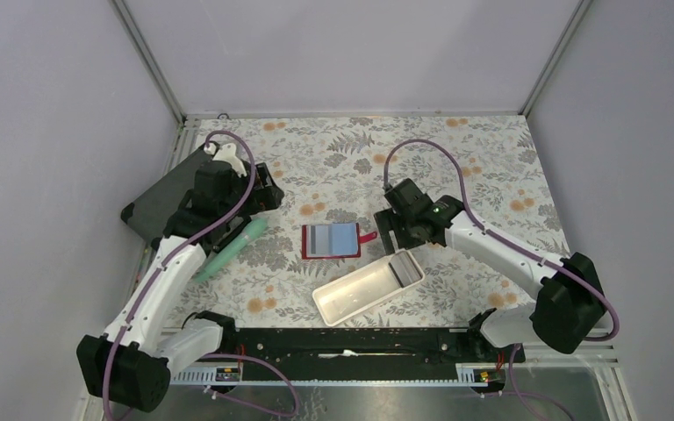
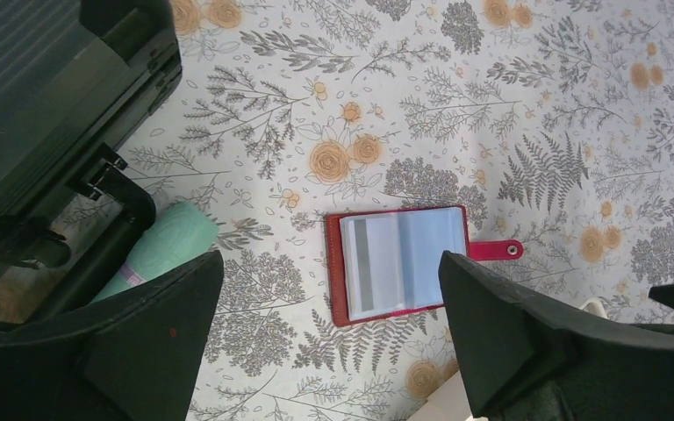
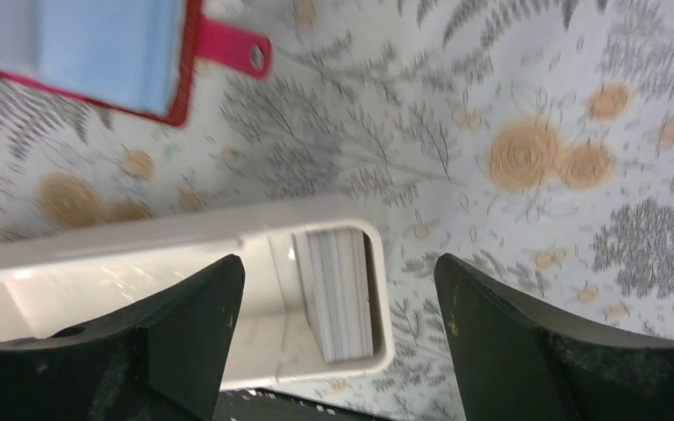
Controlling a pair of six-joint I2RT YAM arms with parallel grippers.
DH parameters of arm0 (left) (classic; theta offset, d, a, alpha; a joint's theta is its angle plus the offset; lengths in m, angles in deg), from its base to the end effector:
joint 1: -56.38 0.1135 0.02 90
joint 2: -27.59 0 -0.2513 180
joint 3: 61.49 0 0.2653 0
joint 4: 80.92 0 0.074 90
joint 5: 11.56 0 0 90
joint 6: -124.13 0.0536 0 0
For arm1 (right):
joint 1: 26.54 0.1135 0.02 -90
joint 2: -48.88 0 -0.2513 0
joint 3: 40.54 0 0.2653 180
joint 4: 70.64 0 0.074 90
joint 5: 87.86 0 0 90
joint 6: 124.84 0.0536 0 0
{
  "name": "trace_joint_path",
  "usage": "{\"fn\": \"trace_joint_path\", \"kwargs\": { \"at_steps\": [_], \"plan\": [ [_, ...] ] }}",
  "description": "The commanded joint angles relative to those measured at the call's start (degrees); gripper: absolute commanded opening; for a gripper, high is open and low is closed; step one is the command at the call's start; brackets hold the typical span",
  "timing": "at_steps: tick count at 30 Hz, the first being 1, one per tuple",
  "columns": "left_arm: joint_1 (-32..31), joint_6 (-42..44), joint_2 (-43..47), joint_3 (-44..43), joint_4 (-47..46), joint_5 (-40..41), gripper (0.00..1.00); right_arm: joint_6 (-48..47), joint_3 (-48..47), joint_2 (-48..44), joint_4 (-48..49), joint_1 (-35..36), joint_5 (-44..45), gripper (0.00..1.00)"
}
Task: Put the credit cards into the card holder
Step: Pick up the credit card from the storage box.
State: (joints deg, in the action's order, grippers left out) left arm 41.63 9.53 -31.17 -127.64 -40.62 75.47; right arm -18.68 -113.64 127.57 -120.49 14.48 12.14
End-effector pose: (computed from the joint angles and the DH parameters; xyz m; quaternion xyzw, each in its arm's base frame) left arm 0.2506 -0.0688 0.2932 -0.0631 0.8760 -0.1823 0.4421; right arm 0.2375 0.1943 0.2297 -0.1795 0.9345 0.0685 0.2997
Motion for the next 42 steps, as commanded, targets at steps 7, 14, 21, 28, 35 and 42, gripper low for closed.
{"fn": "trace_joint_path", "kwargs": {
  "at_steps": [7, 14, 21, 28, 35, 42],
  "plan": [
    [1.86, 0.97, 4.56, 0.34, -1.70, -2.04, 0.99, 4.46, 4.19, 1.10, -7.73, 0.84, -0.79, 0.88],
    [2.84, 0.55, 5.03, 0.60, -1.64, -2.70, 0.99, 5.79, 5.66, 4.41, -7.18, 0.98, -1.69, 0.87],
    [3.68, -0.07, 4.20, 0.87, -2.00, -4.59, 0.99, 6.95, 6.25, 6.53, -7.11, 1.03, 1.53, 0.86],
    [4.34, -0.60, 3.37, 0.96, -2.26, -6.05, 0.99, 7.61, 4.30, 6.86, -9.58, 1.48, 5.85, 0.82],
    [4.96, -0.89, 3.25, 1.14, -2.61, -7.12, 0.99, 8.33, 2.33, 6.67, -11.59, 2.13, 7.12, 0.78],
    [5.42, -1.15, 3.06, 1.27, -2.79, -8.45, 0.99, 8.86, -0.24, 7.54, -13.76, 3.51, 9.18, 0.75]
  ]
}}
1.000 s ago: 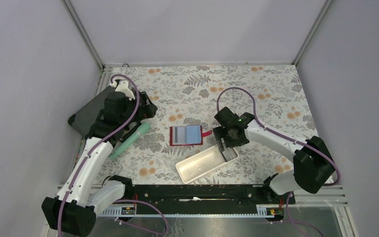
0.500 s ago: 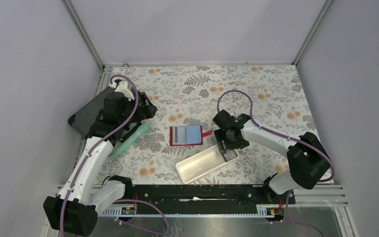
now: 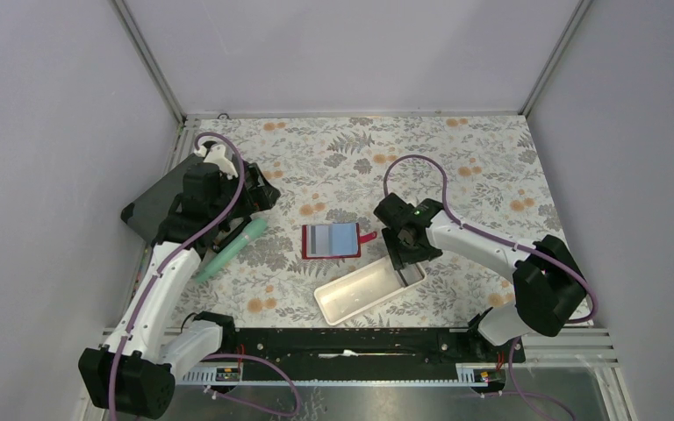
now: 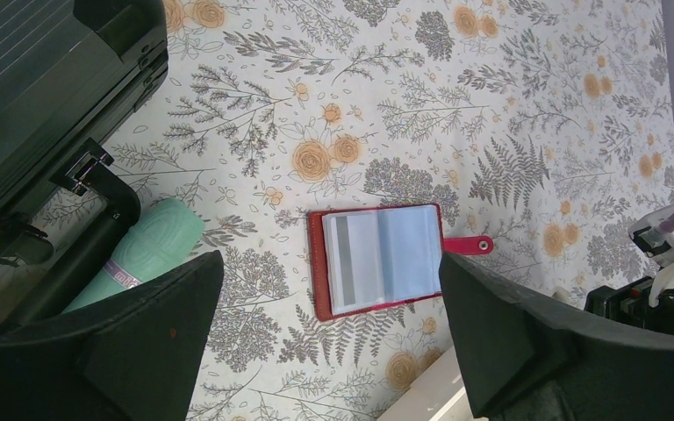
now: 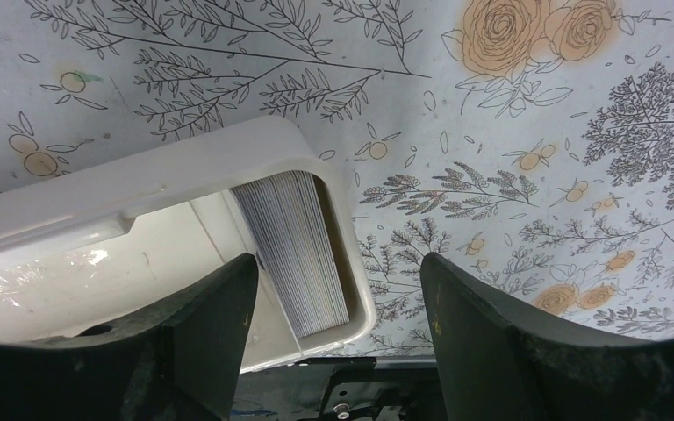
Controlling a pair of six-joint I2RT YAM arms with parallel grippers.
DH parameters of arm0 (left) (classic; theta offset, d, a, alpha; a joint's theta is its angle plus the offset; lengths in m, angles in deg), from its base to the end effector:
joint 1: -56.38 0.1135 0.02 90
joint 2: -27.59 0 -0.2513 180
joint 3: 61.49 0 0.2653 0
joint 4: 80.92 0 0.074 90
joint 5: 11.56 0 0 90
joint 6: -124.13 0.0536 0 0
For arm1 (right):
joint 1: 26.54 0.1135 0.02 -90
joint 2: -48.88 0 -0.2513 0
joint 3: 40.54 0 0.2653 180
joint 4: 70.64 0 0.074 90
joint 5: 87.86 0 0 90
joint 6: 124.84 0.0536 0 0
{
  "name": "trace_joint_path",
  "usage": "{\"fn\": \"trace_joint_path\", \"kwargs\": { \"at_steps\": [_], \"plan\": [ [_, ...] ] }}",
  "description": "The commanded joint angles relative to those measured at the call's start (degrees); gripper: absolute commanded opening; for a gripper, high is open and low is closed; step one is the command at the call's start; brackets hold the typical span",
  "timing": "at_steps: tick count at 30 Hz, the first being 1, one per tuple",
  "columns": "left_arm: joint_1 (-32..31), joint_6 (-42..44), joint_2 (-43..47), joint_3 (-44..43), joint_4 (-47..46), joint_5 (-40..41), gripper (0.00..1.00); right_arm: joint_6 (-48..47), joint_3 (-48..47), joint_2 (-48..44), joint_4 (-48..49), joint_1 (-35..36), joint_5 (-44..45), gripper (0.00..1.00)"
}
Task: Put the credit cards into the card holder
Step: Pick up the credit card from the storage box.
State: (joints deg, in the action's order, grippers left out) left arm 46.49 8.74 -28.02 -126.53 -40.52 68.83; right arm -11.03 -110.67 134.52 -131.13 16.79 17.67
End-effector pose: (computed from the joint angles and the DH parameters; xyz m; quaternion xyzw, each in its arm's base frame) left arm 0.2433 -0.0515 0.2991 -0.0760 0.8648 -0.2182 0.4457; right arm 0.2186 0.1865 0.1712 -0.1505 0.9720 -0.0450 0.1748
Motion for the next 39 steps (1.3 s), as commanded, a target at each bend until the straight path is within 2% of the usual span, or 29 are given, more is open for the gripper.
{"fn": "trace_joint_path", "kwargs": {
  "at_steps": [1, 4, 9, 10, 13, 17, 26, 39],
  "plan": [
    [0.68, -0.41, -0.17, 0.17, -2.90, -1.96, 0.99, 1.23, -3.46, 0.74, -3.25, 1.41, 3.82, 0.74],
    [0.83, -0.54, -0.53, 0.20, -2.93, -2.71, 0.99, 1.50, -4.21, 1.29, -3.74, 2.17, 4.32, 0.68],
    [1.16, -0.87, -1.58, 0.11, -2.99, -4.51, 0.99, 1.73, -4.71, 2.20, -3.78, 2.87, 4.17, 0.50],
    [1.31, -0.93, -1.86, 0.11, -2.99, -4.87, 0.99, 1.81, -4.94, 2.21, -3.95, 3.02, 3.97, 0.51],
    [1.66, -1.22, -2.33, 0.22, -3.27, -6.09, 0.99, 1.94, -5.09, 1.75, -4.01, 3.73, 3.72, 0.73],
    [2.19, -1.67, -2.60, 0.54, -3.85, -7.44, 0.99, 1.68, -4.15, 1.99, -3.57, 3.94, 3.97, 0.81],
    [2.85, -2.03, -2.83, 0.81, -4.17, -8.58, 0.99, 1.02, -2.13, 4.48, -1.30, 4.13, 3.41, 0.86],
    [3.46, -2.29, -2.66, 0.99, -4.39, -9.41, 0.99, 2.06, -2.74, 6.73, -3.56, 4.13, 7.42, 0.83]
  ]
}}
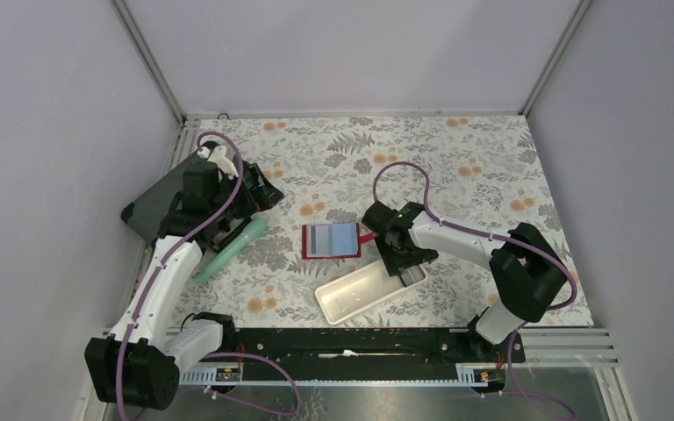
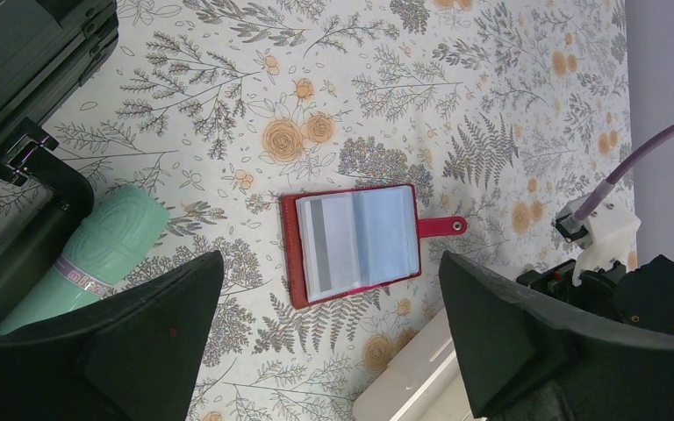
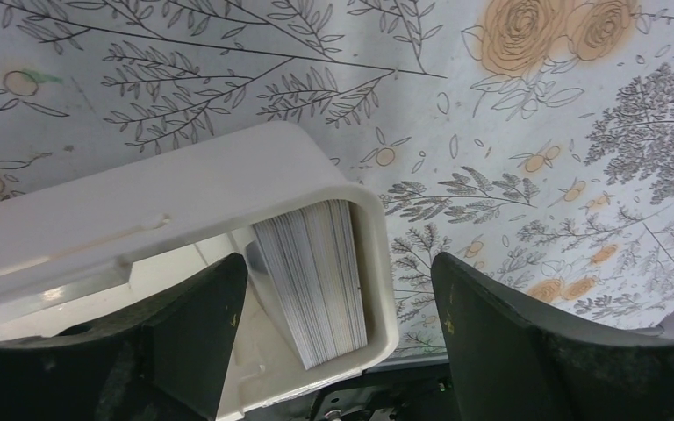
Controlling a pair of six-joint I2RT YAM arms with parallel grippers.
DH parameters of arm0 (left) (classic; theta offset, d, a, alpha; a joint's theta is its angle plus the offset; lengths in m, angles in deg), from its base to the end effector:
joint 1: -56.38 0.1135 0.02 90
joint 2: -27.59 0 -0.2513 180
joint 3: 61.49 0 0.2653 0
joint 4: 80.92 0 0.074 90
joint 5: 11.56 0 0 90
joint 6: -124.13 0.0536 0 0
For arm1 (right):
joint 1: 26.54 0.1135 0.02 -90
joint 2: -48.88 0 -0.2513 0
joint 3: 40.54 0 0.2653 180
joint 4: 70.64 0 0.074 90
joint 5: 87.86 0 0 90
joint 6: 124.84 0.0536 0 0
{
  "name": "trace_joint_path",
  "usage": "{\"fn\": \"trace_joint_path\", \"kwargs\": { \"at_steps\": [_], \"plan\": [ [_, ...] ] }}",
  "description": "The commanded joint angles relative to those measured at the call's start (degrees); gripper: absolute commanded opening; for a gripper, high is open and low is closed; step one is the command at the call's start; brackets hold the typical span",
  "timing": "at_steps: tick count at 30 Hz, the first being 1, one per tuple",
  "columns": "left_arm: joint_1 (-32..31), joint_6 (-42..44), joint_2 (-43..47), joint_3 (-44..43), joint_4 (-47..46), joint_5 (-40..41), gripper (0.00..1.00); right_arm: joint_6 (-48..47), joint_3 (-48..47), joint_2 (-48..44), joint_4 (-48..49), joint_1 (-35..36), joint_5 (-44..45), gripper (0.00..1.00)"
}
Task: Put the credit cards into the card holder
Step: Pick up the credit card from the storage box.
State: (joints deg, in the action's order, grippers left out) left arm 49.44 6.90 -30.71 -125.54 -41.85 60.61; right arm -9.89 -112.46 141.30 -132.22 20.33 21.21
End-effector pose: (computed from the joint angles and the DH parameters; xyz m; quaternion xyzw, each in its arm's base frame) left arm 0.2525 -0.0473 0.2852 -0.0807 0.8689 -0.2682 0.4082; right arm 0.2153 0.2043 0.1482 -0.1758 0.9681 -0.0939 0.1521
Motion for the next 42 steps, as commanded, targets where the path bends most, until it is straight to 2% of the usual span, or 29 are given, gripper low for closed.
{"fn": "trace_joint_path", "kwargs": {
  "at_steps": [1, 19, 23, 31, 34, 42],
  "plan": [
    [0.59, -0.46, 0.03, 0.00, -3.14, -1.26, 0.99, 0.99, -1.06, -0.10, -2.75, 0.54, 4.12, 0.82],
    [0.96, -0.81, 0.04, 0.14, -3.56, -2.43, 0.99, 1.26, -4.77, -1.39, -6.68, 0.59, 5.38, 0.65],
    [1.05, -0.85, -0.23, 0.27, -3.66, -2.80, 0.99, 1.24, -5.15, -1.19, -6.77, 0.61, 5.21, 0.53],
    [1.39, -1.50, -1.29, 0.39, -4.10, -4.62, 0.99, 1.42, -6.25, -0.84, -7.69, 1.03, 5.43, 0.41],
    [1.57, -1.74, -1.46, 0.52, -4.37, -5.23, 0.99, 1.41, -6.40, -0.80, -7.65, 1.12, 5.22, 0.33],
    [1.92, -1.87, -1.56, 0.69, -4.55, -5.78, 0.99, 1.09, -7.35, -1.90, -6.59, 1.14, 0.34, 0.16]
  ]
}}
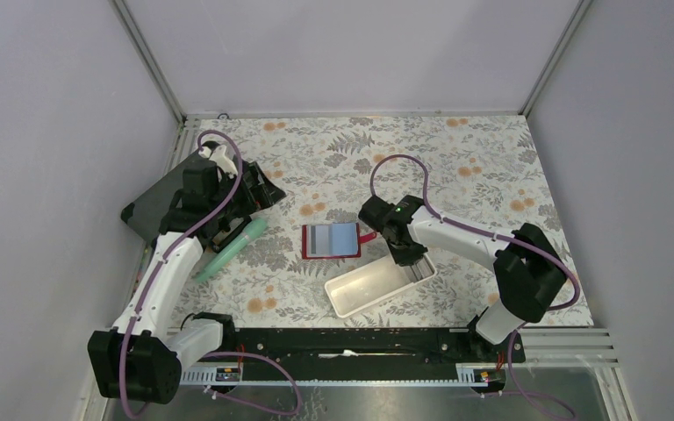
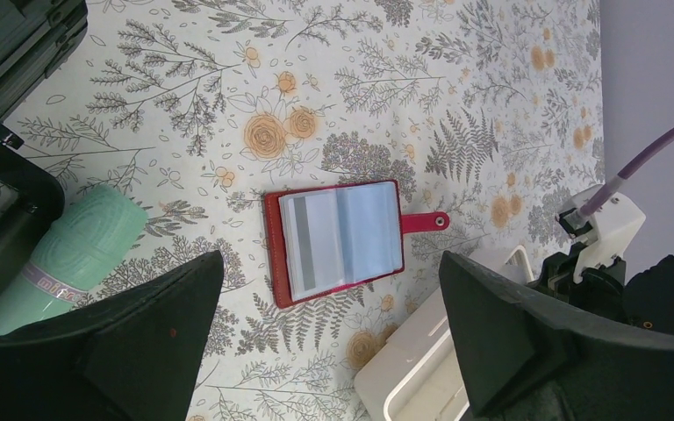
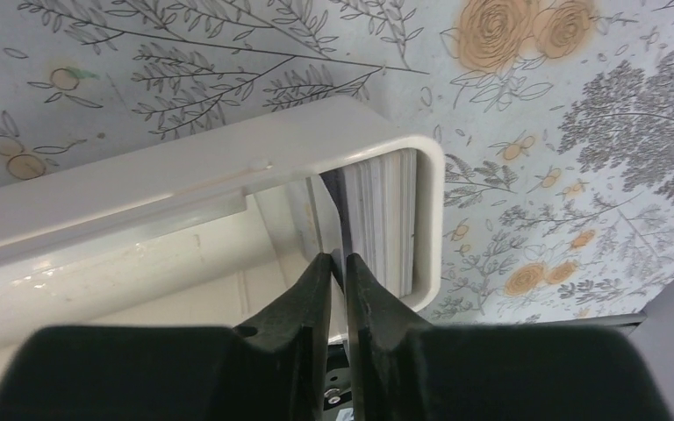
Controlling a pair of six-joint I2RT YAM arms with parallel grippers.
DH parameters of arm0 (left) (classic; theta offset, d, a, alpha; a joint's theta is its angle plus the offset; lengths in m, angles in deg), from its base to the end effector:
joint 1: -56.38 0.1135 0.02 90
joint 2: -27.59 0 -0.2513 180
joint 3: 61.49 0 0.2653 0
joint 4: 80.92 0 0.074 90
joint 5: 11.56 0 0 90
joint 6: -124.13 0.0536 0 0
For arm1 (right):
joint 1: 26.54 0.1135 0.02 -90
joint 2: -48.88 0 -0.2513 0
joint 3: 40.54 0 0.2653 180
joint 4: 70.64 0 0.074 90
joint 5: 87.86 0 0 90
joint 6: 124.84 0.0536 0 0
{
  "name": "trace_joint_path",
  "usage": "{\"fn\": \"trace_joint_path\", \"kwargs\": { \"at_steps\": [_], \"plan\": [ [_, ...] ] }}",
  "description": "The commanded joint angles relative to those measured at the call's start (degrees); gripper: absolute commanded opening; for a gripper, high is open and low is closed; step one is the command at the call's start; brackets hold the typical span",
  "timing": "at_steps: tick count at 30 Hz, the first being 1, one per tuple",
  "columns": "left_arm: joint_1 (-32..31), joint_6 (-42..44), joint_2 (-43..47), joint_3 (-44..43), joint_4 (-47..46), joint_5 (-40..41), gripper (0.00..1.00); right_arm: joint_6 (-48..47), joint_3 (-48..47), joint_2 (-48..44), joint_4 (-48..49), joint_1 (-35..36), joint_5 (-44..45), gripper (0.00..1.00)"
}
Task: Put the credit cards into the card holder
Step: Pick up the credit card from the storage box.
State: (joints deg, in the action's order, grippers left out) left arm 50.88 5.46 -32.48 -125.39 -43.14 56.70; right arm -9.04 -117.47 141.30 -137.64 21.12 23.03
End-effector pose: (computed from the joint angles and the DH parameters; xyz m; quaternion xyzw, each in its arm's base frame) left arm 0.2589 -0.0449 0.2799 -0.0873 0.8670 -0.2947 0.3922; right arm 0.2179 0.2107 0.1707 -0.1744 0.9658 -0.1065 0.1598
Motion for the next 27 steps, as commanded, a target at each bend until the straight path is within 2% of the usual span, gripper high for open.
{"fn": "trace_joint_path", "kwargs": {
  "at_steps": [1, 4, 9, 15, 22, 27],
  "plan": [
    [0.49, -0.38, 0.19, 0.55, -3.34, -1.92, 0.99, 0.13, -2.35, -2.16, -0.92, 0.35, -2.36, 0.14],
    [0.59, -0.59, 0.06, 0.69, -3.52, -2.38, 0.99, 0.04, -2.33, -2.91, -0.69, 0.34, -4.62, 0.06],
    [0.66, -0.73, 0.07, 1.10, -3.57, -2.14, 0.99, 0.50, -2.39, -4.57, -0.12, 0.33, -8.12, 0.00],
    [0.49, -1.25, 0.14, 1.98, -4.14, -3.60, 0.99, 2.92, -3.37, -7.63, -0.23, 0.35, -9.81, 0.00],
    [-1.86, -0.01, 0.27, 1.45, -3.27, -5.75, 0.99, 4.00, -9.33, -10.53, -2.74, 0.42, -9.63, 0.00],
    [-4.91, 1.24, -0.15, 1.02, -1.78, -2.25, 0.99, 3.59, -12.54, -14.69, -2.44, 0.33, -9.21, 0.00]
  ]
}}
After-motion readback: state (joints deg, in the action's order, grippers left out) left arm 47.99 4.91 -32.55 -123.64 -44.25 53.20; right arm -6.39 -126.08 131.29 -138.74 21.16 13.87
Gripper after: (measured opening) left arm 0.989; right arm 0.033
